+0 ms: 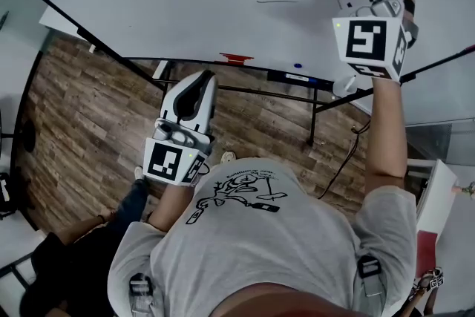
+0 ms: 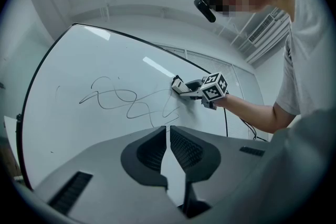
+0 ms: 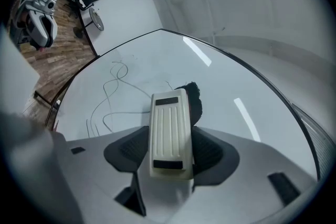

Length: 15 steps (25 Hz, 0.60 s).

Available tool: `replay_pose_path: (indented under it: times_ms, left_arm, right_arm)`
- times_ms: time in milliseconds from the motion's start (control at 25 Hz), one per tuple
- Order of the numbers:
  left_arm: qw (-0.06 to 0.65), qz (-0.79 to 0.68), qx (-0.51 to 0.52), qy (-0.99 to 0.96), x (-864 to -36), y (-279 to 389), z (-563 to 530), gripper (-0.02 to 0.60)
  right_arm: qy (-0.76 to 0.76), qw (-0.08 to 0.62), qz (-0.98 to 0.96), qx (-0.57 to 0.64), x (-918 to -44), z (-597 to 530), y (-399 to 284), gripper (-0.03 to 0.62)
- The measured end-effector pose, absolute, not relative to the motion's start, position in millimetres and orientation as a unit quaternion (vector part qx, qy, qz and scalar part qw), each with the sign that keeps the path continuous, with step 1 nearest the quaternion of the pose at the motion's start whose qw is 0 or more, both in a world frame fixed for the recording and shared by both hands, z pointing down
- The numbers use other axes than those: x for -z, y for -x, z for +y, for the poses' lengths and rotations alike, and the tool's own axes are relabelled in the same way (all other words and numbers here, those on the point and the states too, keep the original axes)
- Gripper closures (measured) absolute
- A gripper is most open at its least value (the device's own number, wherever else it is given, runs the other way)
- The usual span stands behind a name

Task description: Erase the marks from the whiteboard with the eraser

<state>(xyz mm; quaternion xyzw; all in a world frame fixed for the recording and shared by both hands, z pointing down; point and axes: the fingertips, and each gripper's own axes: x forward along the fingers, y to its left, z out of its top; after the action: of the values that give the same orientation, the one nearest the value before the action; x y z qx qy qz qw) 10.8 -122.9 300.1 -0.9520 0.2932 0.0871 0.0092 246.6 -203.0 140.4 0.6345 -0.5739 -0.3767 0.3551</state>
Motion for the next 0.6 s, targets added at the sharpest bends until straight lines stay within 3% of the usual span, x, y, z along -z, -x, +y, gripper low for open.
replay_pose_path:
  times_ms: [600]
  left_arm:
    - [0.000, 0.298, -0.083, 0.951, -308, -3, -126, 0.543]
  right_arm:
    - [-0.623, 0.375, -0.577, 0.371, -189, -214, -230, 0.335]
